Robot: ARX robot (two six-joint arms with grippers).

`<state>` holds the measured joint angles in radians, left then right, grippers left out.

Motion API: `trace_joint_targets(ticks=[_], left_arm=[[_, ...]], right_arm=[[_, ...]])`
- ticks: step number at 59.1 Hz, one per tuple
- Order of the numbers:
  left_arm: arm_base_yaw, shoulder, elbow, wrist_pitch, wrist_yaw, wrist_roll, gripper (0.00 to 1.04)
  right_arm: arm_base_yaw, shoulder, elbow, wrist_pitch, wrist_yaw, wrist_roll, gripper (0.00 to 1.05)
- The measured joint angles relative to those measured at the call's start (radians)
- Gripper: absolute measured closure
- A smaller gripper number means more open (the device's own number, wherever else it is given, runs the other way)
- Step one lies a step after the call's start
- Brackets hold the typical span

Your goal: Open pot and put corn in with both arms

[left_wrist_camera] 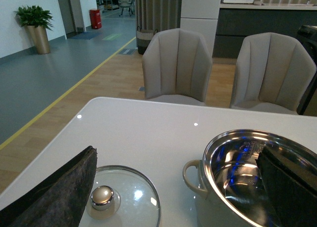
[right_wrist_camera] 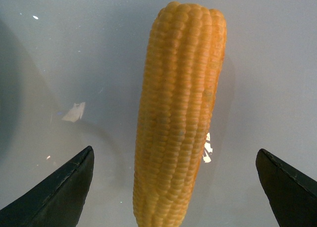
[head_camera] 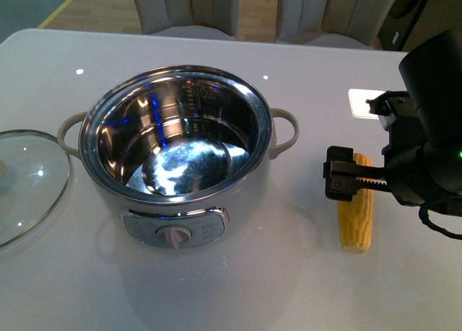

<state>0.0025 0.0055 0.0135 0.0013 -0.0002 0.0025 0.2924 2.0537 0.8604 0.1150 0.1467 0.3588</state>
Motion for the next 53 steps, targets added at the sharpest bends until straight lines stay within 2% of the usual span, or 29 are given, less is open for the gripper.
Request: trace_joint_targets(ticks=[53], left_arm=[[0.0, 0.0, 0.0, 0.0, 0.0, 0.0, 0.07]], right_arm=[[-0.01, 0.153, 0.105, -0.044, 0.0, 0.056, 0.09]])
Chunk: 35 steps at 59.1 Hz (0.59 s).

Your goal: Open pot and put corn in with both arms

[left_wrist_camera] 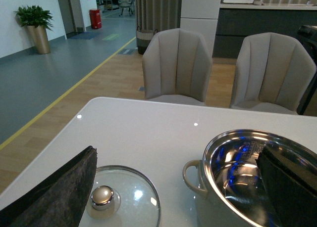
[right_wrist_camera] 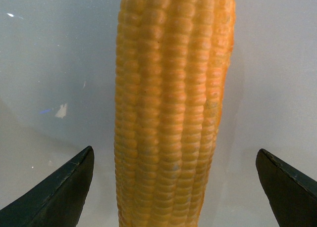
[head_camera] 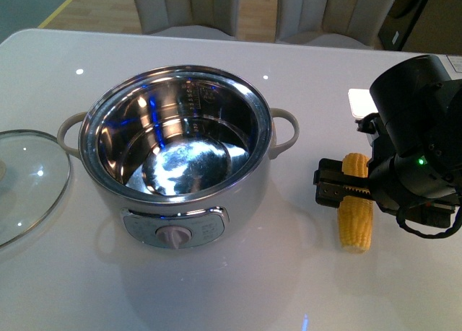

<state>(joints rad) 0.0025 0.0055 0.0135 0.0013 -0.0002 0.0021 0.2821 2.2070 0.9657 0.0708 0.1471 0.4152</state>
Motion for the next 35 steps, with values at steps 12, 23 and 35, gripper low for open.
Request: trace_joint_targets(ticks=[12, 23, 35], left_arm=[[0.0, 0.0, 0.0, 0.0, 0.0, 0.0, 0.07], [0.0, 0.0, 0.0, 0.0, 0.0, 0.0, 0.07], [0.0, 0.0, 0.0, 0.0, 0.0, 0.0, 0.07]], right_arm=[[0.0, 0.03, 0.017, 0.002, -0.007, 0.019, 0.09], [0.0, 0.04, 0.018, 0.015, -0.013, 0.04, 0.14], [0.0, 0.042, 0.011, 0.026, -0.017, 0.045, 0.55]])
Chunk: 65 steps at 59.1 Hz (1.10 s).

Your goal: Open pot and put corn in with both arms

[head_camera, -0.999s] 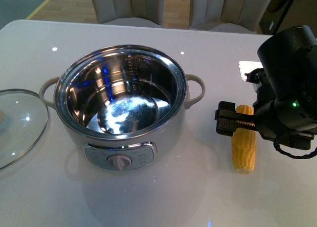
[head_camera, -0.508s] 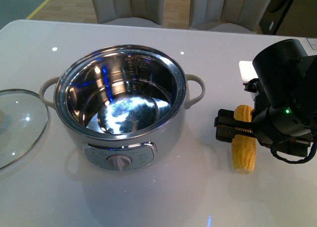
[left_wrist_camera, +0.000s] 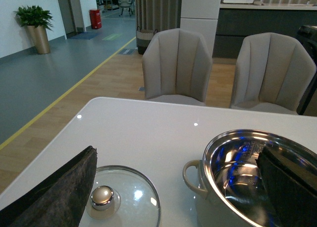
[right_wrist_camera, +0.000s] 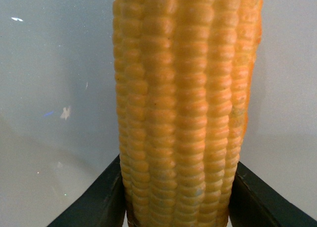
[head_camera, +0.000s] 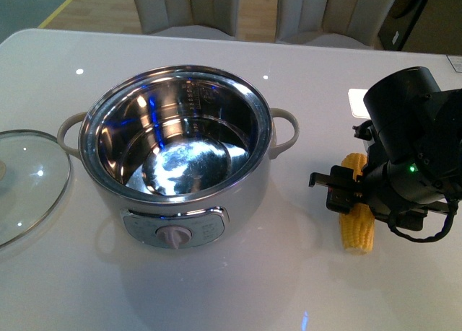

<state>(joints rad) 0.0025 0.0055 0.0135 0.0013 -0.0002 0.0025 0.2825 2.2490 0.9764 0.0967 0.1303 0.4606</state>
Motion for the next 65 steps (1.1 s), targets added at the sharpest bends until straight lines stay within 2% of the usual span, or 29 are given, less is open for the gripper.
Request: trace_joint_targets(ticks=[11, 23, 46, 65], left_arm=[[0.0, 0.0, 0.0, 0.0, 0.0, 0.0, 0.07], [0.0, 0.0, 0.0, 0.0, 0.0, 0.0, 0.07], [0.0, 0.0, 0.0, 0.0, 0.0, 0.0, 0.07], [0.0, 0.0, 0.0, 0.0, 0.0, 0.0, 0.07]], right_arm=[[0.0, 0.0, -0.004, 0.005, -0.001, 0.001, 0.73], [-0.005, -0.025, -0.048, 0.029, -0.014, -0.004, 0.8], [-0.063, -0.252, -0.197, 0.04, -0.074, -0.095, 0.82], [-0.035, -0.529, -0.234, -0.008, -0.166, -0.146, 0.82]])
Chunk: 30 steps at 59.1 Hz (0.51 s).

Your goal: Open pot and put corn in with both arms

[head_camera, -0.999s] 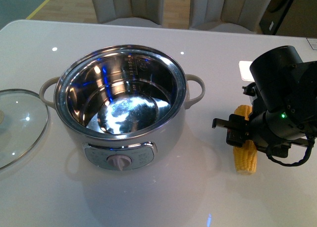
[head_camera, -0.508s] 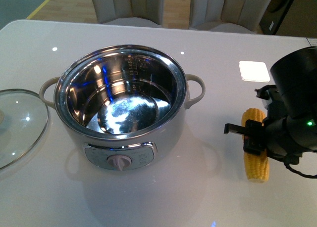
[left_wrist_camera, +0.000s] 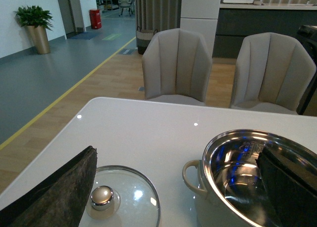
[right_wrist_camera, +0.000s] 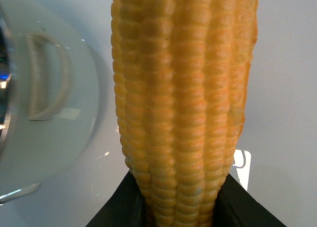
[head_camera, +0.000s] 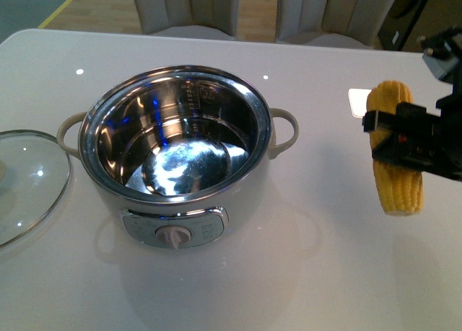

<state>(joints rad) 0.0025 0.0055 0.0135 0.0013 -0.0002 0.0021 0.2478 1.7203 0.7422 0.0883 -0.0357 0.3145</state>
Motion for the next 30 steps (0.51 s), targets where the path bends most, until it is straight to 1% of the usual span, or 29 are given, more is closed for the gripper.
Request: trace_joint_targets(ticks=[4, 8, 17, 30], left_arm=[[0.0, 0.0, 0.0, 0.0, 0.0, 0.0, 0.07], [0.0, 0.0, 0.0, 0.0, 0.0, 0.0, 0.07], [0.0, 0.0, 0.0, 0.0, 0.0, 0.0, 0.07], [0.0, 0.0, 0.0, 0.0, 0.0, 0.0, 0.07]], right_arm=[[0.023, -0.031, 0.005, -0.006, -0.014, 0.002, 0.82], [0.065, -0.056, 0.024, -0.006, -0.03, 0.008, 0.83], [0.18, -0.065, 0.085, -0.012, -0.06, 0.039, 0.84], [0.246, -0.011, 0.17, -0.012, -0.078, 0.073, 0.84]])
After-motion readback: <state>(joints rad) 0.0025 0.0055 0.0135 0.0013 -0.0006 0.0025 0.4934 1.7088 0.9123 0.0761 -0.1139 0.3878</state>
